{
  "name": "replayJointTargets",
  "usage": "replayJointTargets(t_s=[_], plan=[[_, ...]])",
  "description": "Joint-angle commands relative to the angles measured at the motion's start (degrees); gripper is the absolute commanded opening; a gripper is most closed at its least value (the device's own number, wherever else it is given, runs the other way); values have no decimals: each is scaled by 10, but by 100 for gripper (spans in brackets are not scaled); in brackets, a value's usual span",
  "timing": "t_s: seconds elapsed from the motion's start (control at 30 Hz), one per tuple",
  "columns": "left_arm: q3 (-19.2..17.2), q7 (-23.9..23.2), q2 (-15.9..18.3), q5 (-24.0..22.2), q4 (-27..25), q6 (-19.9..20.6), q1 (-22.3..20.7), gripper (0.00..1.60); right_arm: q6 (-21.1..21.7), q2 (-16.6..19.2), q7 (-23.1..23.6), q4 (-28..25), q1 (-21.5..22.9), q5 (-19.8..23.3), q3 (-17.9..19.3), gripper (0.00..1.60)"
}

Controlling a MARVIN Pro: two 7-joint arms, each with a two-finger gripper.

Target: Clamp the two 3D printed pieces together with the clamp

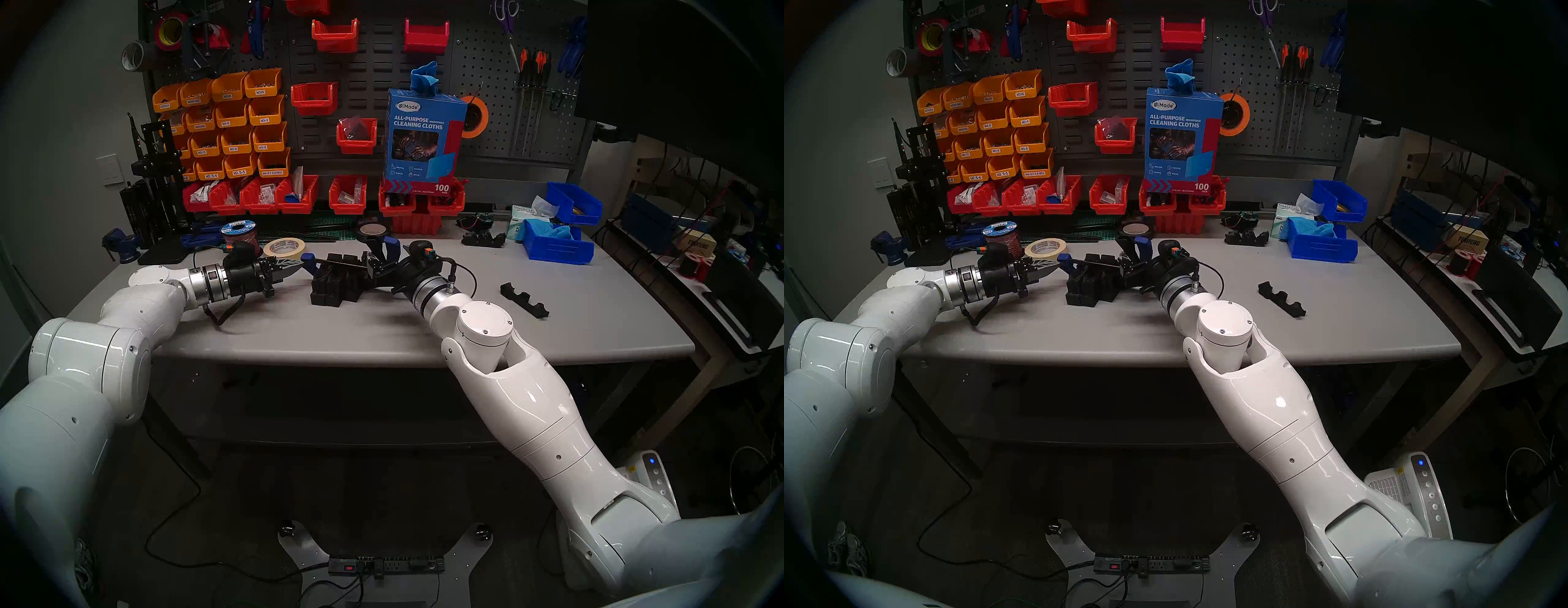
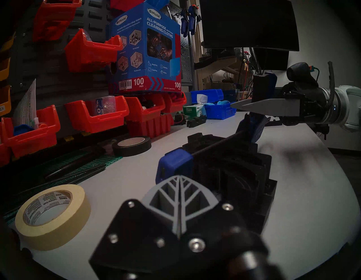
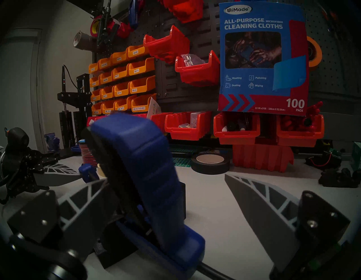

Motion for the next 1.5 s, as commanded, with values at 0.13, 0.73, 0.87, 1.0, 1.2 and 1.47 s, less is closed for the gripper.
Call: replayJointTargets(t_s=[0.13,0.73,0.87,1.0,1.2,1.47], plan=[[-6,1,0,-6,-9,2,-28,0,0,4,5,-31,16,1,6,160],[-8,2,0,-4,-10,2,-27,0,2,-1,42,-52,34,6,-2,160],[-8,2,0,-3,-10,2,-27,0,5,-4,47,-54,40,6,-4,160],[-8,2,0,-3,-11,2,-27,0,6,-4,50,-57,47,5,-3,160],[-9,2,0,-2,-11,2,-27,0,4,-5,55,-69,53,5,2,160],[-10,2,0,-2,-10,2,-27,0,5,-7,57,-80,60,4,6,160]])
